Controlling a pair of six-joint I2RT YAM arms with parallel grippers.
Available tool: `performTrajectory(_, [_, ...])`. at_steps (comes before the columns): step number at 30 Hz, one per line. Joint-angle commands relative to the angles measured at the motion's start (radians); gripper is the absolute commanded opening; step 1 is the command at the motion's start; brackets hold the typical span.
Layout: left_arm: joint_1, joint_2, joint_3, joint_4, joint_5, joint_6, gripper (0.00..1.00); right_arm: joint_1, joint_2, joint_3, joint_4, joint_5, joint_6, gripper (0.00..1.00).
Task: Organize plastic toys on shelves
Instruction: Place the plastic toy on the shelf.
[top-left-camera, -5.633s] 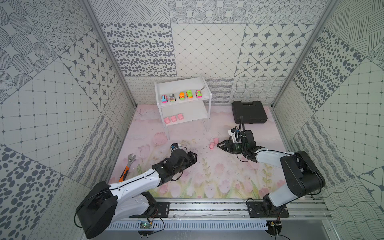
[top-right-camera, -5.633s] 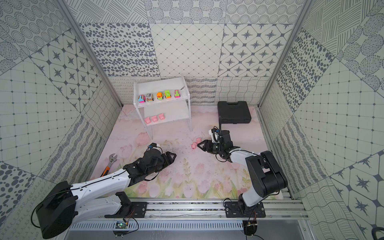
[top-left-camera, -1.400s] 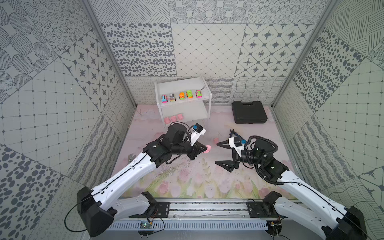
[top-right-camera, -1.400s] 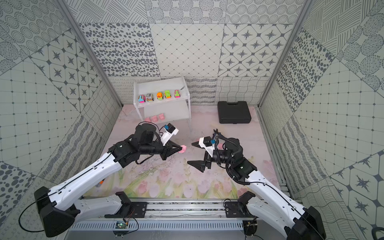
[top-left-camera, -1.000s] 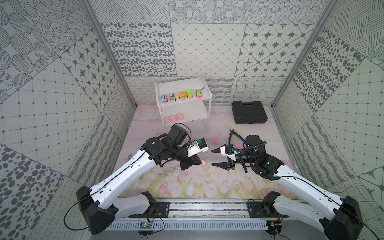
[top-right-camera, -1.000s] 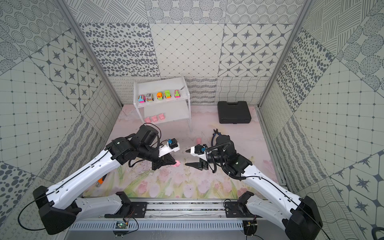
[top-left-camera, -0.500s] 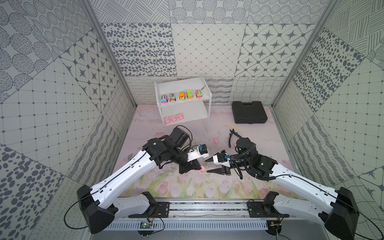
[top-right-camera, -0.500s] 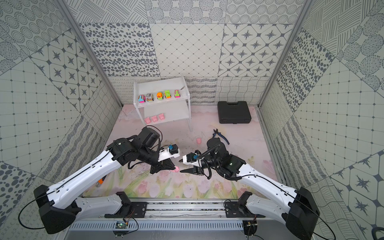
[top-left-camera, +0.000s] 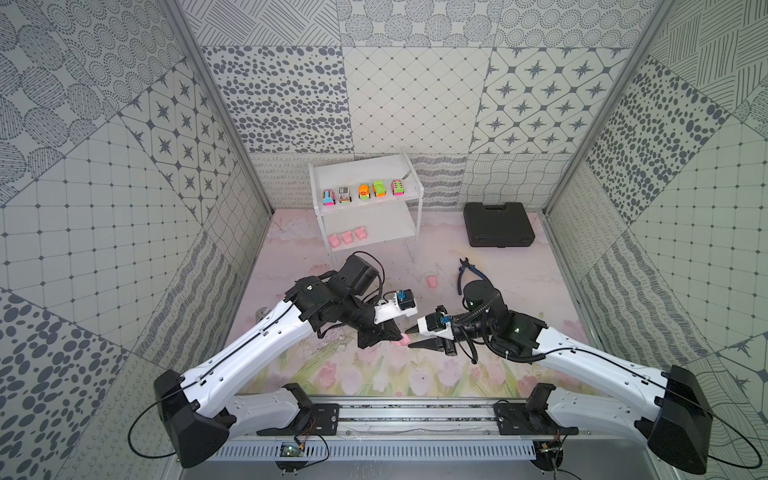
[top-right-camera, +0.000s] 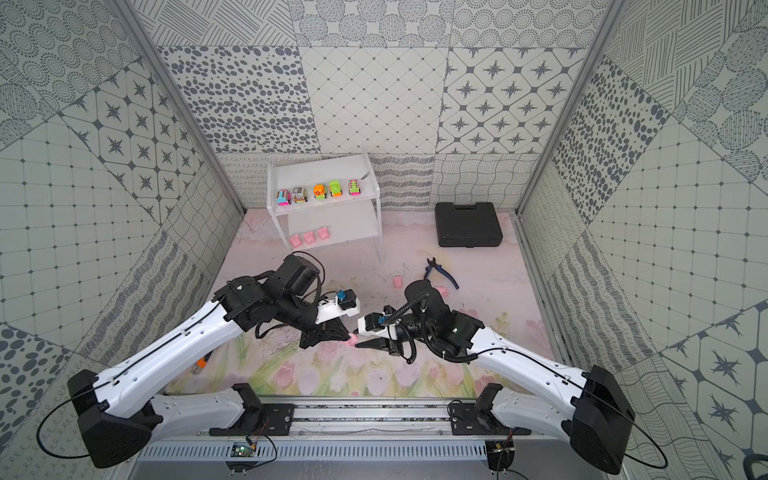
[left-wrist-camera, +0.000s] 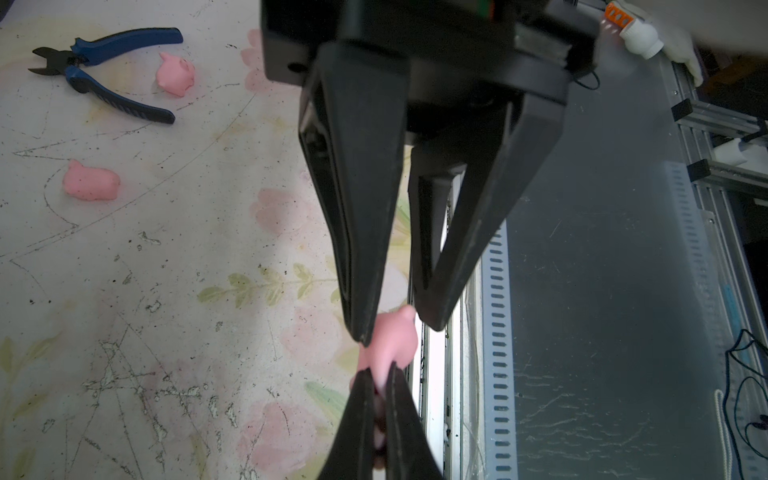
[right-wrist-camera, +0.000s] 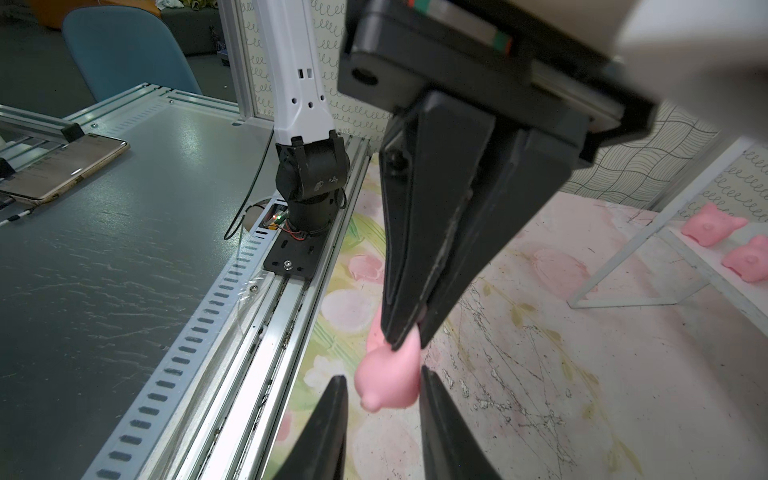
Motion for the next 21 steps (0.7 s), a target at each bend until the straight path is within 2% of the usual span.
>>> performTrajectory(1, [-0.001, -0.004, -0.002, 0.016, 0.056, -0.009, 0.00, 0.014, 0.008, 0.030, 0.024, 0.006, -0.006, 0.29])
performTrajectory(6, [-0.001, -0.004, 0.000, 0.021, 0.054, -0.014, 0.00, 0.016, 0.014, 0.029, 0.034, 0.024, -0.001, 0.20])
performTrajectory(9, [-0.001, -0.004, -0.002, 0.031, 0.051, -0.019, 0.00, 0.015, 0.014, 0.027, 0.041, 0.031, 0.002, 0.09])
performTrajectory(13, [-0.001, -0.004, -0.002, 0.041, 0.051, -0.034, 0.02, 0.014, 0.010, 0.017, 0.060, 0.040, 0.020, 0.05])
performTrajectory(14, [-0.001, -0.007, -0.002, 0.045, 0.049, -0.038, 0.05, 0.015, 0.008, 0.012, 0.066, 0.044, 0.027, 0.05])
performTrajectory(16, [-0.001, -0.016, 0.001, 0.055, 0.022, -0.068, 0.21, 0.013, 0.000, 0.000, 0.076, 0.047, 0.032, 0.04])
performTrajectory(19, [0.003, -0.075, 0.008, 0.061, -0.130, -0.126, 0.41, -0.001, -0.021, -0.029, 0.106, 0.061, 0.066, 0.04])
performTrajectory(21, [0.019, -0.174, -0.036, 0.114, -0.234, -0.165, 0.51, -0.016, -0.041, -0.056, 0.134, 0.080, 0.107, 0.04])
